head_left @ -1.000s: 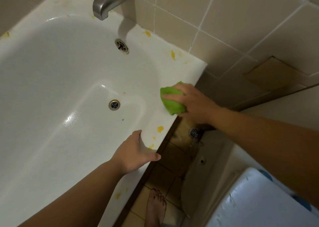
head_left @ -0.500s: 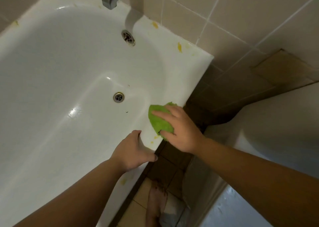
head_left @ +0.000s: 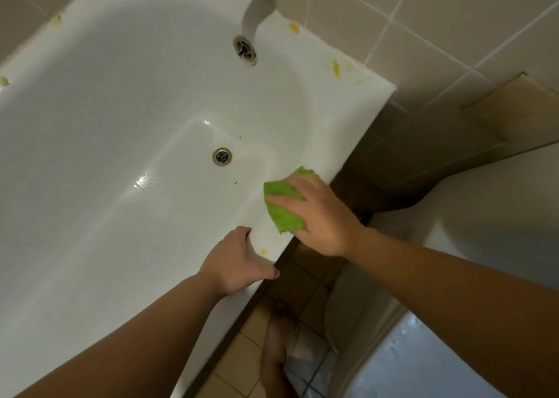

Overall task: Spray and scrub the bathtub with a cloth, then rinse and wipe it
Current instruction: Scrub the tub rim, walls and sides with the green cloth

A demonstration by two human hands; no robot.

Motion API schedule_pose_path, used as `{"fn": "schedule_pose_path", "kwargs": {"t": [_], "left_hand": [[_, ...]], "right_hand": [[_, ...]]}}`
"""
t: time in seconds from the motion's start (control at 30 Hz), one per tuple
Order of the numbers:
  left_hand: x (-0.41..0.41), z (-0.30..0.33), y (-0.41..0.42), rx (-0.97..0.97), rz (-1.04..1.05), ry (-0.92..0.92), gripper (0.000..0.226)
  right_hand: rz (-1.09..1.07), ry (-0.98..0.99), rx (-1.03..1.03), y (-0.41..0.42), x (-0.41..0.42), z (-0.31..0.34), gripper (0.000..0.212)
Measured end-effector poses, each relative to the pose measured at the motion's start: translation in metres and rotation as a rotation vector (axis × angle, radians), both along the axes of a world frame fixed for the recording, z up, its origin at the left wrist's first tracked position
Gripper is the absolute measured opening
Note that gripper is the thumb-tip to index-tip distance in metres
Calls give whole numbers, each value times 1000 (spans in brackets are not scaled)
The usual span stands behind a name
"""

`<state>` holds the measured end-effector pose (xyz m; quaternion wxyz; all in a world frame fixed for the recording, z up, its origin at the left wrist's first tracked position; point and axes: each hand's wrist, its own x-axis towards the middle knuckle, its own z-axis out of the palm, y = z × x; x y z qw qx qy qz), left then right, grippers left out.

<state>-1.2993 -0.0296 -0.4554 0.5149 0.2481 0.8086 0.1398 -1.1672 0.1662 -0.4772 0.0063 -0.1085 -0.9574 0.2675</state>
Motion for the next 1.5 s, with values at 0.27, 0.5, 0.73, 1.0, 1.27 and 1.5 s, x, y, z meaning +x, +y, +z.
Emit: {"fn": "schedule_pose_path", "kwargs": {"t": [0.27,0.5,0.73,1.0,1.27,1.5], "left_hand": [[-1,1,-23,-35,-14,-11,107],[1,-4,-27,-2,19,-37,81],[3,-6,-34,22,32,-29,96],[2,-6,-59,-13,4,-1,119],[5,0,-85,-8,34,17,109],[9,4,-109,-20,28,64,104]], "right_hand": [[-458,-48,112,45,-25,11,60],[-5,-35,97,44,13,6,63],[-542,-10,-167,17,-27,18,54],[-31,-3,19,-19,17,4,67],[-407,-74,-76,-57,-15,21,61],[25,-55,35,-62,8,17,68]]}}
